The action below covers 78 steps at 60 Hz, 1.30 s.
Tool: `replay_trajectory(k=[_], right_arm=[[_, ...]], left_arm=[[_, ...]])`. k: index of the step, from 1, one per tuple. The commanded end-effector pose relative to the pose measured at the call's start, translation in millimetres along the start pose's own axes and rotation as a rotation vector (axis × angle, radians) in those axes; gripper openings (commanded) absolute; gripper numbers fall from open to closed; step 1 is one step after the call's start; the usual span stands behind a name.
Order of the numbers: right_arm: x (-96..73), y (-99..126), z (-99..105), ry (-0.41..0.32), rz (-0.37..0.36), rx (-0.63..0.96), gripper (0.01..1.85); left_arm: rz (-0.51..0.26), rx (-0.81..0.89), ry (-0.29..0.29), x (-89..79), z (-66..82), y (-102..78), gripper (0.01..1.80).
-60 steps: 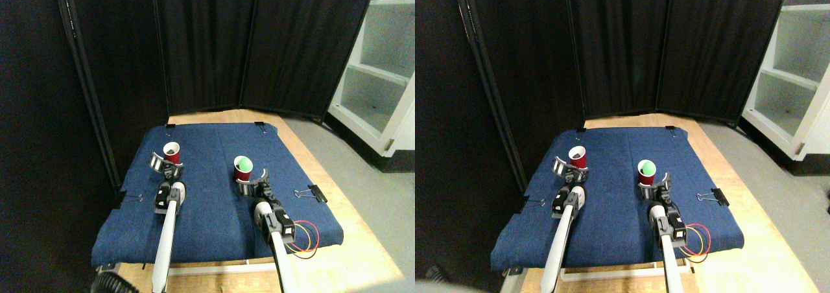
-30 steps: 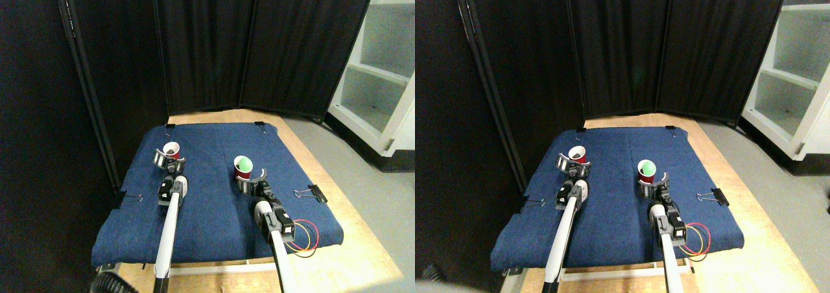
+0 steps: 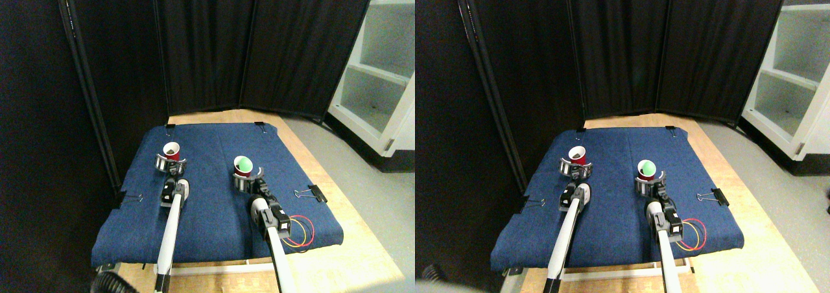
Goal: Pour (bimanual)
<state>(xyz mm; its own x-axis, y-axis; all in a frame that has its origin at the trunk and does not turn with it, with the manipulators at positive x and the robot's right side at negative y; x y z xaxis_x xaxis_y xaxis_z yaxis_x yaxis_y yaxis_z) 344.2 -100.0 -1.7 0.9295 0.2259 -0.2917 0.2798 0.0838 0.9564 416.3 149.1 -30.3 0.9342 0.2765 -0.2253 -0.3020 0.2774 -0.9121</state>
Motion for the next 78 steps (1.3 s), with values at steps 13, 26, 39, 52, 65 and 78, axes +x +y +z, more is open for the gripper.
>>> replay_trajectory(k=[13,26,39,52,65,78], right_arm=[[2.6,-3,-2,-0.014,0.044,0.016,0.89],[0.7,-3,-1,-0.031,0.044,0.051,0.89],[8.0,-6,-2,-0.029,0.032,0.070,0.92],[17.0,-11,-2,-0.039,0.023,0.089,0.96],[27.4,-13,0,-0.051,0.029,0.095,1.01],[31.7,-11,1,-0.050,0.039,0.089,0.99]], left_arm=[[-0.007,-0.107,0.029,6.6,-0.2,6.2,1.12],[0.010,-0.166,0.055,13.4,0.1,12.5,1.13],[0.027,-0.180,0.061,18.7,-2.3,18.9,1.14],[0.031,-0.171,0.080,20.6,-2.8,17.2,1.14],[0.031,-0.147,0.111,21.9,-5.9,14.0,1.17],[0.044,-0.143,0.106,21.1,-10.4,12.9,1.19]])
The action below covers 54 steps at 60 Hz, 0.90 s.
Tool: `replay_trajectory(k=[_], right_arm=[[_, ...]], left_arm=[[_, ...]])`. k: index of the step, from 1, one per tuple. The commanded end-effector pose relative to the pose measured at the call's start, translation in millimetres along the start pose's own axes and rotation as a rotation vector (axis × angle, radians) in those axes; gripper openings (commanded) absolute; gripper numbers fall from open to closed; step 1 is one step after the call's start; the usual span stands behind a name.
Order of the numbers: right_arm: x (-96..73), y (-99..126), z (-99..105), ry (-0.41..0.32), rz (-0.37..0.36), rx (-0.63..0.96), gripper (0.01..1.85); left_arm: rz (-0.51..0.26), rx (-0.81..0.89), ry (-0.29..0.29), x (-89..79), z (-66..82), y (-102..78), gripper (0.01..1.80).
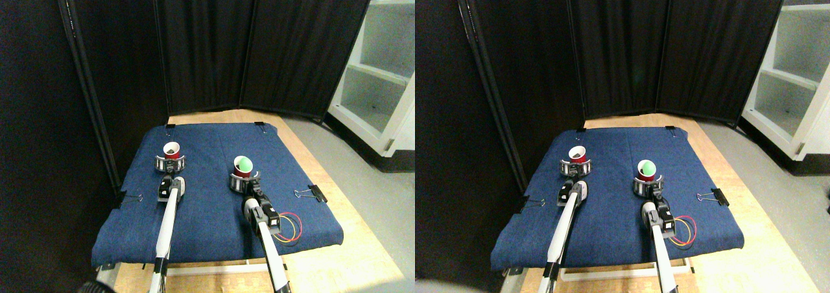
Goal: Pour (bimanual)
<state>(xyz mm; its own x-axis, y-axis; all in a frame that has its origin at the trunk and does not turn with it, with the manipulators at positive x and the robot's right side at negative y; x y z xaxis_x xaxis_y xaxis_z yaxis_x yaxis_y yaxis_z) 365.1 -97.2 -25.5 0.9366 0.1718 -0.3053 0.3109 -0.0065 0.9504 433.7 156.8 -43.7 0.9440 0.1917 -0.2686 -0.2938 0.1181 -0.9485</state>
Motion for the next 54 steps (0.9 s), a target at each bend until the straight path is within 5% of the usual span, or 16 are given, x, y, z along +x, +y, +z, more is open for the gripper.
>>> replay_trajectory(k=[1,19,27,29,34,44,54], right_arm=[[4.7,6,-2,0.007,0.052,-0.001,0.99],[5.4,5,-4,0.005,0.045,-0.006,0.98],[5.6,6,-5,-0.015,0.042,-0.009,0.84],[5.5,6,-4,-0.018,0.045,-0.011,0.79],[5.7,6,-3,-0.061,0.044,-0.027,0.53],[5.1,9,-2,-0.097,0.045,-0.027,0.35],[4.7,11,-2,-0.105,0.049,-0.034,0.34]], left_arm=[[0.029,0.014,0.010,0.7,-9.2,5.4,1.19],[0.068,0.024,0.017,9.6,-9.7,8.9,1.14],[0.070,0.066,-0.048,10.5,-10.4,5.7,0.76],[0.064,0.107,-0.101,11.0,-10.8,5.1,0.56],[0.062,0.137,-0.144,10.2,-11.6,4.2,0.33],[0.059,0.167,-0.203,9.9,-11.3,1.5,0.33],[0.051,0.178,-0.178,11.9,-8.0,0.7,0.33]])
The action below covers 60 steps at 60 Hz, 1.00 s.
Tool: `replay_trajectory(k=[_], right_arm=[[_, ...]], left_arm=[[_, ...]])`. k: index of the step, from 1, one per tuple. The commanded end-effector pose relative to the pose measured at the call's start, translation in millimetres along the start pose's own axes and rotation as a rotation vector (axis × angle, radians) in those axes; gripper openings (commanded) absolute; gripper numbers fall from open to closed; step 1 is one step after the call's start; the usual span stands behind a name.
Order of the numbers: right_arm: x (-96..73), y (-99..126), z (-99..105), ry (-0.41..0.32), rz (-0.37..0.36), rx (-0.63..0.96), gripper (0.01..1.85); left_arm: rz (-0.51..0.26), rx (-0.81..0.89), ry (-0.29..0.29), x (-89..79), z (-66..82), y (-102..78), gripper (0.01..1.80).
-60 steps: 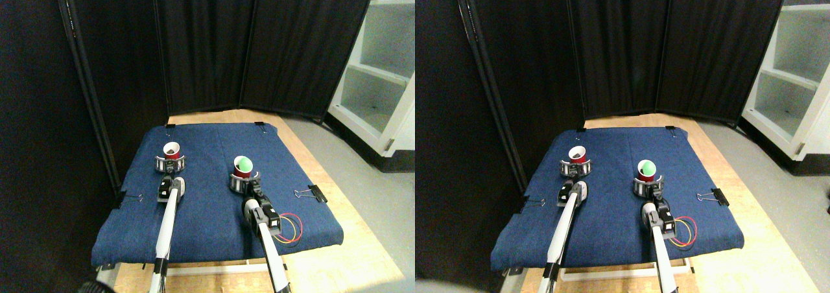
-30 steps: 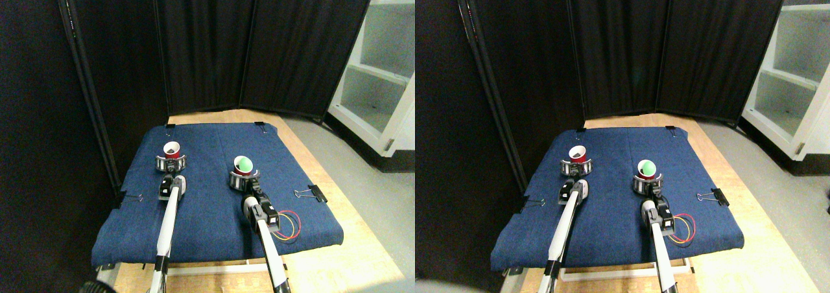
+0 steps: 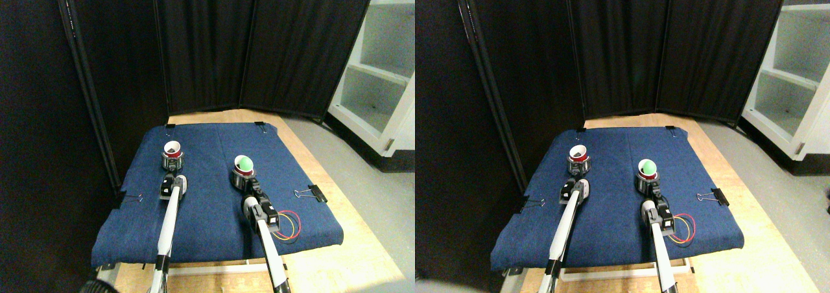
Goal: Pour (bimanual)
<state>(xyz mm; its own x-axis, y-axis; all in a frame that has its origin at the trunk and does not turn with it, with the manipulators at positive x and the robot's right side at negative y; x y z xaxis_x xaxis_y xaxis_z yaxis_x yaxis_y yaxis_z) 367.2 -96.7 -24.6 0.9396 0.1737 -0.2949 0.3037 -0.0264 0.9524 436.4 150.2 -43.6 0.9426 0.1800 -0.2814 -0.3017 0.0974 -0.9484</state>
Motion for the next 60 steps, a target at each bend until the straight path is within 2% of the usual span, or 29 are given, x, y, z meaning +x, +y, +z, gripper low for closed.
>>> replay_trajectory(k=[1,13,17,24,27,40,60], right_arm=[[2.9,9,-2,-0.110,0.040,-0.056,0.33],[2.6,14,1,-0.128,0.050,-0.074,0.33],[1.3,19,1,-0.124,0.061,-0.094,0.33],[0.4,25,0,-0.120,0.067,-0.102,0.33],[-0.7,28,0,-0.128,0.070,-0.090,0.33],[-3.0,36,1,-0.129,0.091,-0.104,0.33],[-4.5,48,4,-0.144,0.096,-0.177,0.33]], left_arm=[[0.039,0.194,-0.193,10.3,-0.9,1.8,0.33],[0.021,0.222,-0.112,6.0,0.3,-7.0,0.33],[0.013,0.235,-0.063,-1.9,-0.7,-14.3,0.33],[-0.002,0.229,-0.027,-10.0,-1.6,-26.4,0.33],[-0.011,0.235,0.011,-12.5,-1.2,-33.0,0.33],[-0.024,0.236,0.077,-24.2,-5.3,-53.3,0.33],[-0.007,0.212,0.129,-34.1,-13.8,-64.1,0.33]])
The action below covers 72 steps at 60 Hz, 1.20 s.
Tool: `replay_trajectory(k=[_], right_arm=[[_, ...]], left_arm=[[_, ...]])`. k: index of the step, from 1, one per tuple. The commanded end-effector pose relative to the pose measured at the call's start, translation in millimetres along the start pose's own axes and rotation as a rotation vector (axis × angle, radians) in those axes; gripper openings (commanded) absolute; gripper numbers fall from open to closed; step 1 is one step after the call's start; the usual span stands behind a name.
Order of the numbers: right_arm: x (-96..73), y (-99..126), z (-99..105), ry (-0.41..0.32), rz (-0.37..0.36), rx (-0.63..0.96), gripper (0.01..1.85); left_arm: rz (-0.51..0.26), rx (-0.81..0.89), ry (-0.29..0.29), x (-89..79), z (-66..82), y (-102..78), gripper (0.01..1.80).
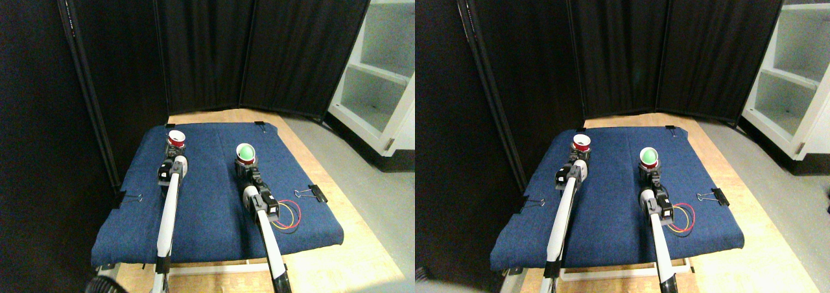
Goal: Pour (bimanual)
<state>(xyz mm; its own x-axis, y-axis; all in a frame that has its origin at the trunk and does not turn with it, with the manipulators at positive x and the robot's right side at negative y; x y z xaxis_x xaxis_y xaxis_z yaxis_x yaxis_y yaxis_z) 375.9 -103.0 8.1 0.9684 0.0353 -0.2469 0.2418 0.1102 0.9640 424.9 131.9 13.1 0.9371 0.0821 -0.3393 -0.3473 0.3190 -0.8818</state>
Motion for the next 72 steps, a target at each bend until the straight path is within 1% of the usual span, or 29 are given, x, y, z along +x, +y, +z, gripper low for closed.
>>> replay_trajectory(k=[1,9,11,14,19,23,28,31,36,40,42,45,50,55,60,63,69,72], right_arm=[[-1.2,14,1,-0.006,0.050,-0.031,0.33],[5.0,20,5,-0.005,0.050,-0.054,0.33],[6.5,23,5,0.002,0.056,-0.068,0.33],[7.7,26,7,0.002,0.051,-0.076,0.33],[10.0,30,9,-0.002,0.059,-0.104,0.35],[11.1,35,11,-0.003,0.065,-0.126,0.35],[11.0,42,12,-0.021,0.065,-0.132,0.34],[11.8,47,14,-0.021,0.069,-0.149,0.33],[11.7,53,13,-0.009,0.077,-0.166,0.33],[12.4,57,13,-0.003,0.076,-0.154,0.33],[11.8,60,12,0.018,0.076,-0.162,0.33],[11.2,63,10,0.020,0.086,-0.189,0.33],[11.2,68,9,0.022,0.076,-0.183,0.33],[9.2,73,3,0.007,0.050,-0.180,0.34],[10.2,76,0,0.019,0.055,-0.202,0.34],[11.5,76,-2,0.045,0.058,-0.211,0.34],[12.7,79,-5,0.048,0.059,-0.226,0.34],[11.7,81,-6,0.044,0.056,-0.230,0.34]], left_arm=[[-0.045,-0.019,0.016,-4.1,-3.3,-13.0,0.33],[-0.038,-0.016,0.037,-9.7,-7.3,-18.0,0.33],[-0.033,-0.016,0.056,-11.7,-8.6,-19.4,0.33],[-0.031,-0.008,0.054,-14.9,-10.7,-21.5,0.33],[-0.025,-0.008,0.067,-19.7,-13.5,-23.6,0.33],[-0.017,-0.006,0.087,-23.6,-15.7,-25.4,0.33],[-0.017,0.006,0.086,-28.0,-18.8,-27.3,0.33],[-0.017,0.013,0.100,-32.0,-21.6,-28.5,0.33],[-0.008,0.008,0.106,-35.4,-25.1,-30.1,0.33],[-0.003,0.011,0.113,-38.3,-27.8,-31.7,0.33],[0.002,0.014,0.126,-40.3,-29.6,-33.2,0.33],[0.005,0.009,0.136,-42.1,-31.8,-34.7,0.33],[0.008,0.007,0.146,-45.3,-34.9,-37.1,0.33],[0.011,0.005,0.159,-47.5,-38.6,-39.6,0.33],[0.021,-0.004,0.164,-50.8,-42.5,-41.8,0.33],[0.023,-0.007,0.175,-52.3,-45.6,-43.2,0.33],[0.029,-0.020,0.200,-56.9,-51.4,-46.1,0.33],[0.038,-0.033,0.235,-58.7,-55.5,-46.8,0.33]])
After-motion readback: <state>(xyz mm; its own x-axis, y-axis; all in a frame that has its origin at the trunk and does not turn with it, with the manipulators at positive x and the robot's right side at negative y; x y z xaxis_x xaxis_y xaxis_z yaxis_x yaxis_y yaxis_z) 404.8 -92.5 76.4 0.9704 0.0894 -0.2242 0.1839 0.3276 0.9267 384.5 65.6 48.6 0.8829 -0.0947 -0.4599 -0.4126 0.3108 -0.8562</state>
